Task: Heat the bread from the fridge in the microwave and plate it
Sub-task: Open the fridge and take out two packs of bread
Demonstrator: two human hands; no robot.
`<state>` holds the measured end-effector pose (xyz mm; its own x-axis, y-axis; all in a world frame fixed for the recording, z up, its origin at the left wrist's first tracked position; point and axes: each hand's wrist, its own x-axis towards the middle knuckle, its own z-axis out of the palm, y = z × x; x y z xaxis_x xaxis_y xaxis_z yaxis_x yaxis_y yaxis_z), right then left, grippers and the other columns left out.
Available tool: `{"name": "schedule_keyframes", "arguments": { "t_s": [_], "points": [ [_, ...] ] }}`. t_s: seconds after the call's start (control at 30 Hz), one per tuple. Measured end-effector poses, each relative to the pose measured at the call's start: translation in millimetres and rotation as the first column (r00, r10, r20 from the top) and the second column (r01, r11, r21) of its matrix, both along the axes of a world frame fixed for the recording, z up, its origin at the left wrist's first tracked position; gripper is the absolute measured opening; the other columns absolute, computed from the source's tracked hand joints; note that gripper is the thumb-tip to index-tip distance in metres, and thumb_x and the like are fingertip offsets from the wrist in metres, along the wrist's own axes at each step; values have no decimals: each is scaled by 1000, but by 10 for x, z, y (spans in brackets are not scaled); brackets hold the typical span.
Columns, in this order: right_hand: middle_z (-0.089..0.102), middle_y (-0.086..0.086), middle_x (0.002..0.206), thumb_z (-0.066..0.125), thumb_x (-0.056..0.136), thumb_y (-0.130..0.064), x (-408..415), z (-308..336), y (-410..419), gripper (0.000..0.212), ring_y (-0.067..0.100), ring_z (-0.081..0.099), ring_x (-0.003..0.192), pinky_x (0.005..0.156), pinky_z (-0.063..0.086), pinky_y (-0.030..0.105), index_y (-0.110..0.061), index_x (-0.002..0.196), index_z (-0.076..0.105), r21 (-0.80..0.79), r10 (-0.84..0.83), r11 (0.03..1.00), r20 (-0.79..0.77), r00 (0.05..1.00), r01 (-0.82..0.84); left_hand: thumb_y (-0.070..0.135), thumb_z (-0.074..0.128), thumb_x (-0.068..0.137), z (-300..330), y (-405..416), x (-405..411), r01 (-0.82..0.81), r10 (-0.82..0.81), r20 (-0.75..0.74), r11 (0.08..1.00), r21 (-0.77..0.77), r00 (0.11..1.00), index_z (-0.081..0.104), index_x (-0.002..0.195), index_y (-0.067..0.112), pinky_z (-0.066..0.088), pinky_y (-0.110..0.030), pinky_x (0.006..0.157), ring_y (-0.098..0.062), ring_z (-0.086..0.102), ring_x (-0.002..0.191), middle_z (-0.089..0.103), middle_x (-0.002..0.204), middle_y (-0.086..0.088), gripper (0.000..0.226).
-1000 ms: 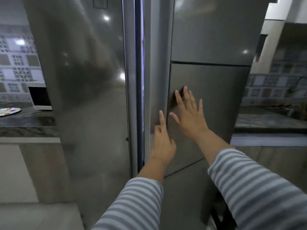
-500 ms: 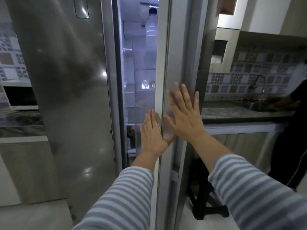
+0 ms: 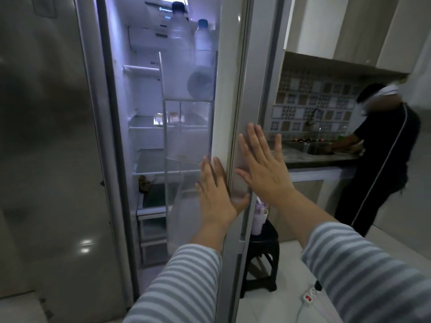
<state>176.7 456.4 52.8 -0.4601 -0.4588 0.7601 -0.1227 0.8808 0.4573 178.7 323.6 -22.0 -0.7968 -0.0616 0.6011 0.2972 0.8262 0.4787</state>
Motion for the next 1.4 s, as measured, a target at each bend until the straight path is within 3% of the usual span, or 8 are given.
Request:
{"name": "schedule_keyframes", "arguments": {
  "t_s": [0.4,0.53,0.6,0.8,0.9,0.97,1.03,1.4],
  "points": [
    [7,18,159,41,93,-51,22,-3,431,81,31,6,147,116,4,58,-9,152,5,-9,3,1000,54,999,-2,74,53,73,-10,491,51,-77,78,5,996,-42,997,-31,144,15,5,-51,116,-27,-26,144,-30,155,-11,124],
    [6,16,160,49,92,-39,154,2,235,77,30,5,148,116,2,59,-5,152,12,-25,9,1000,70,998,-7,64,46,86,-51,125,161,57,-54,20,989,-135,998,-30,143,21,8,-49,120,-19,-21,145,-26,157,-3,104],
    [7,15,160,46,93,-33,198,-21,0,71,29,4,148,116,0,60,-5,151,15,-11,72,997,98,993,-71,61,40,91,-91,-224,226,33,-27,30,974,-222,999,-27,142,24,5,-47,120,-16,-12,147,-16,160,0,92],
    [23,14,157,44,93,-28,150,-240,-967,59,28,17,147,116,13,57,-5,146,31,-99,274,962,281,920,-256,36,56,90,-121,-1395,316,-160,167,13,964,-211,986,15,152,19,16,-48,118,-19,14,147,23,157,-1,76],
    [22,13,157,44,96,-23,36,-348,-1390,56,27,15,147,118,7,47,-5,147,30,-180,362,931,362,859,-316,27,60,85,-44,-1972,228,-196,208,25,953,-231,978,36,144,16,25,-46,114,-21,28,142,41,146,-4,64],
    [16,10,159,41,97,-19,-76,-395,-1671,56,23,10,148,118,1,38,-7,149,25,-213,402,915,417,815,-342,24,60,84,11,-2289,125,-196,209,30,951,-237,977,43,139,14,30,-44,111,-22,36,138,47,140,-7,58],
    [18,9,159,43,96,-16,-222,-417,-1967,55,21,12,148,120,5,34,-9,149,27,-261,446,894,457,770,-363,23,58,86,74,-2554,-17,-180,203,77,955,-234,976,44,139,15,32,-42,111,-22,39,135,48,140,-7,55],
    [29,1,155,51,95,-20,-1333,-507,-3041,49,21,32,140,111,33,40,-22,143,40,-600,473,800,632,614,2,24,59,88,261,-3527,-1091,18,-1,232,998,-68,973,48,135,20,40,-40,106,-19,48,125,53,135,0,48]
  ]
}}
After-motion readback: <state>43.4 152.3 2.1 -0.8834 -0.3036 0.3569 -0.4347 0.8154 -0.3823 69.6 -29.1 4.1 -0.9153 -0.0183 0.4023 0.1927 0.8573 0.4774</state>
